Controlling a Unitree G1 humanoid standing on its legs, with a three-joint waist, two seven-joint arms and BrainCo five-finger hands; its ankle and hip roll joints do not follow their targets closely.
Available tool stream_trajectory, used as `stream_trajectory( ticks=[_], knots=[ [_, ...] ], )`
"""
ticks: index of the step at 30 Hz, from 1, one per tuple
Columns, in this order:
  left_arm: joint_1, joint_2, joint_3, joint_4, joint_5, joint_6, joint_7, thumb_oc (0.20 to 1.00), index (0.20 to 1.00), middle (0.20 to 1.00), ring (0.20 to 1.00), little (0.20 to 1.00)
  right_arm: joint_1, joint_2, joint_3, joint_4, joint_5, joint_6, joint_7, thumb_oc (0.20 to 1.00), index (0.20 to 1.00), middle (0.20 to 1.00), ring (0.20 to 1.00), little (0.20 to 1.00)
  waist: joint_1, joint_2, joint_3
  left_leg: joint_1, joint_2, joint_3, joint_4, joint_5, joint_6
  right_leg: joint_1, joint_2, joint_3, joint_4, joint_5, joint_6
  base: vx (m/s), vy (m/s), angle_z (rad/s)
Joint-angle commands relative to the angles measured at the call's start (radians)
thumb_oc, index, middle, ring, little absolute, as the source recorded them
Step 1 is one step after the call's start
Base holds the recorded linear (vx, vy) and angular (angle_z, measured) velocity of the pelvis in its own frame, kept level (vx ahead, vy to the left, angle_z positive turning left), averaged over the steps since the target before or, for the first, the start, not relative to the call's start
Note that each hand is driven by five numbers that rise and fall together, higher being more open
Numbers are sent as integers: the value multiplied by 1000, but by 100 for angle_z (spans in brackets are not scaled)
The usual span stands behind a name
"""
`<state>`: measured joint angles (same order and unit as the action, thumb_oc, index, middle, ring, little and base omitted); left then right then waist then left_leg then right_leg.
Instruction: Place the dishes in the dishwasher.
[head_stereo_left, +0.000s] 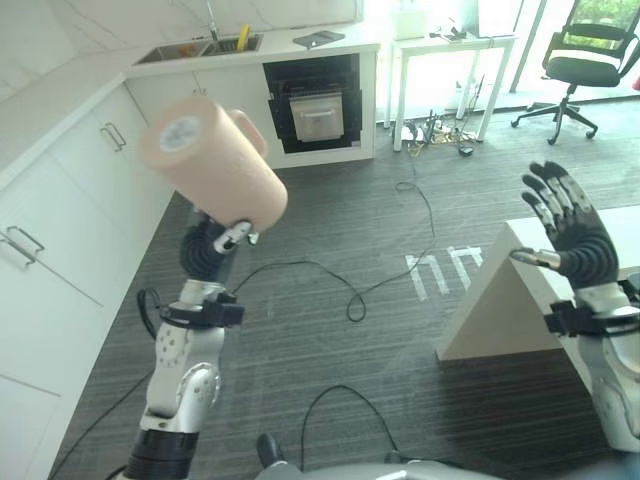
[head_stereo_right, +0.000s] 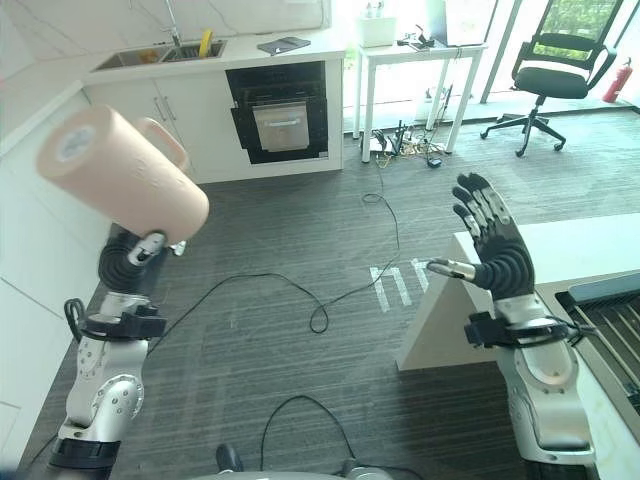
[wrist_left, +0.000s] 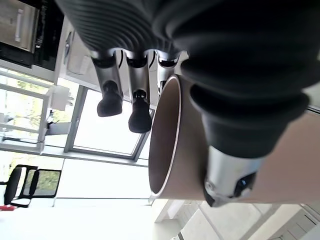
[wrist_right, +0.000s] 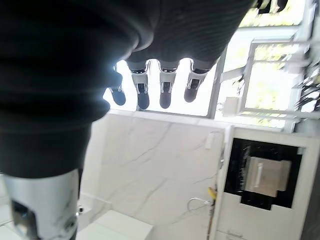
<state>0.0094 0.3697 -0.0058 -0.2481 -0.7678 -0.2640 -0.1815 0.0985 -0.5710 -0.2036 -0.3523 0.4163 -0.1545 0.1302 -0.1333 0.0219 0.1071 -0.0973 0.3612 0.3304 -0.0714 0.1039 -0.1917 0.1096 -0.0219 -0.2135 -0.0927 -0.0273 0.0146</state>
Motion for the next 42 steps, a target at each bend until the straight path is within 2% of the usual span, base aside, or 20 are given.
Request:
stream_trajectory(
  ticks=[1, 2, 3, 6, 8, 10, 11, 12, 15, 18, 20, 22, 26, 27, 30, 33, 35, 37, 39, 42],
  knots=[
    [26, 28, 81, -111, -64, -71, -29, 200, 200, 200, 200, 200, -70, -66, -48, -75, 83, -44, 43, 1000, 1000, 1000, 1000, 1000, 33, 3, -17, 81, -54, 51, -16, 85, 20, 125, -67, -28, 5, -82, 71, 590, 476, -57],
    [17, 38, 80, -118, -61, -47, -24, 200, 200, 200, 200, 200, -41, -59, -65, -96, 93, -48, 43, 1000, 1000, 1000, 1000, 1000, 41, -11, -22, 97, -105, 32, -16, 17, 54, 142, -105, -33, 52, -103, 105, 571, 464, -52],
    [5, 40, 77, -115, -51, -33, -36, 200, 200, 200, 200, 200, -35, -48, -68, -106, 86, -51, 30, 1000, 1000, 1000, 1000, 1000, 45, -15, -25, 100, -122, 30, -16, 5, 68, 135, -121, -41, 95, -101, 125, 525, 439, -33],
    [-41, 47, 48, -99, -24, -7, -59, 200, 200, 200, 200, 200, -34, 2, -52, -117, 38, -67, -14, 1000, 1000, 1000, 1000, 1000, 47, -31, -18, 115, -197, -6, -16, -25, 121, 44, -191, -35, 335, 7, 186, 336, 341, 19],
    [-68, 61, 30, -91, -6, 8, -61, 200, 200, 200, 200, 200, -22, 30, -46, -120, 15, -76, -27, 1000, 1000, 1000, 1000, 1000, 51, -22, -12, 124, -234, -44, -16, -50, 154, -40, -204, -13, 538, 55, 191, 320, 330, 72],
    [-73, 58, 29, -105, 16, 26, -54, 200, 200, 200, 200, 200, -16, 52, -35, -109, -10, -78, -17, 1000, 1000, 1000, 1000, 1000, 54, -13, -3, 151, -259, -75, -16, -72, 165, -121, -206, -8, 627, 62, 171, 290, 217, 47],
    [-75, 59, 31, -109, 16, 32, -52, 200, 200, 200, 200, 200, -17, 52, -34, -107, -19, -73, -18, 1000, 1000, 1000, 1000, 1000, 53, -15, -2, 154, -266, -79, -16, -74, 165, -128, -195, -12, 601, 48, 165, 340, 32, 24],
    [-94, 74, 29, -112, 3, 45, -44, 200, 200, 200, 200, 200, -30, 31, -40, -102, -10, -55, -27, 1000, 1000, 1000, 1000, 1000, 48, -25, 0, 167, -279, -81, -16, -81, 161, -113, -146, -48, 444, 14, 151, 295, -74, 28],
    [-108, 73, 21, -122, 4, 55, -36, 200, 200, 200, 200, 200, -43, 24, -47, -96, 6, -53, -49, 1000, 1000, 1000, 1000, 1000, 36, -38, 12, 193, -280, -62, -16, -100, 147, -91, -124, -94, 191, 19, 140, 246, -126, 12],
    [-115, 57, -3, -138, 36, 67, -22, 200, 200, 200, 200, 200, -35, 25, -49, -110, 7, -54, -72, 1000, 1000, 1000, 1000, 1000, -6, -55, 26, 244, -299, -72, -16, -167, 154, -173, -142, -38, 20, 167, 166, 308, -220, 22],
    [-114, 66, -11, -146, 46, 56, -22, 200, 200, 200, 200, 200, -25, 29, -53, -117, 6, -70, -73, 1000, 1000, 1000, 1000, 1000, -18, -58, 41, 286, -304, -65, -16, -204, 165, -238, -172, -40, 10, 224, 182, 343, -310, -10],
    [-115, 92, 0, -143, 27, 40, -24, 200, 200, 200, 200, 200, -25, 21, -49, -107, 11, -94, -77, 1000, 1000, 1000, 1000, 1000, -15, -60, 36, 317, -305, -35, -16, -223, 169, -224, -177, -75, 5, 231, 189, 309, -380, 1],
    [-116, 82, 10, -135, -33, 58, -6, 200, 200, 200, 200, 200, -77, 6, -19, -91, -16, -71, -101, 1000, 1000, 1000, 1000, 1000, -13, -38, -3, 390, -298, -20, -7, -248, 165, -174, -126, -88, 12, 177, 152, 348, -373, 6],
    [-110, 71, 11, -135, -30, 61, -10, 200, 200, 200, 200, 200, -81, 4, -18, -96, -17, -65, -97, 1000, 1000, 1000, 1000, 1000, -14, -32, -10, 389, -289, -20, 39, -240, 152, -165, -109, -88, 13, 163, 133, 407, -467, -25],
    [-45, 21, 29, -145, -29, 73, -30, 200, 200, 200, 200, 200, -44, -38, -54, -112, 3, -36, -59, 1000, 1000, 1000, 1000, 1000, -22, -28, -20, 244, -241, -39, 457, -41, 33, -107, -25, -29, 5, 93, 34, 396, -468, -12],
    [-10, 13, 43, -154, -31, 79, -54, 200, 200, 200, 200, 200, -18, -49, -78, -121, 28, -29, -41, 1000, 1000, 1000, 1000, 1000, -5, -56, 4, 91, -197, -41, 624, -17, 19, -52, -32, -23, 5, 64, 17, 234, -244, -41],
    [-4, 15, 46, -151, -36, 78, -59, 200, 200, 200, 200, 200, -43, -49, -70, -110, 21, -12, -44, 1000, 1000, 1000, 1000, 1000, 7, -60, 23, 72, -182, 8, 505, -80, 66, -19, -39, -27, 5, 38, 28, 297, -31, -40],
    [10, 24, 47, -152, -46, 65, -48, 200, 200, 200, 200, 200, -48, -43, -54, -108, 11, -11, -36, 1000, 1000, 1000, 1000, 1000, 10, -41, 23, 113, -176, 35, 250, -66, 75, -3, -33, 0, 5, 17, 49, 346, 205, -39],
    [24, 37, 50, -141, -61, 45, -33, 200, 200, 200, 200, 200, -33, -40, -49, -111, 7, -17, -7, 1000, 1000, 1000, 1000, 1000, 18, -15, 11, 123, -140, 3, -15, 34, 47, 9, -27, 29, 5, -8, 66, 408, 284, -66],
    [49, 34, 56, -113, -72, 14, -63, 200, 200, 200, 200, 200, -36, -60, -67, -99, 27, -15, 21, 1000, 1000, 1000, 1000, 1000, 19, -1, 8, 61, -42, 30, -16, 130, -3, 40, -33, -5, 5, -43, 56, 416, 248, -61]
  ],
)
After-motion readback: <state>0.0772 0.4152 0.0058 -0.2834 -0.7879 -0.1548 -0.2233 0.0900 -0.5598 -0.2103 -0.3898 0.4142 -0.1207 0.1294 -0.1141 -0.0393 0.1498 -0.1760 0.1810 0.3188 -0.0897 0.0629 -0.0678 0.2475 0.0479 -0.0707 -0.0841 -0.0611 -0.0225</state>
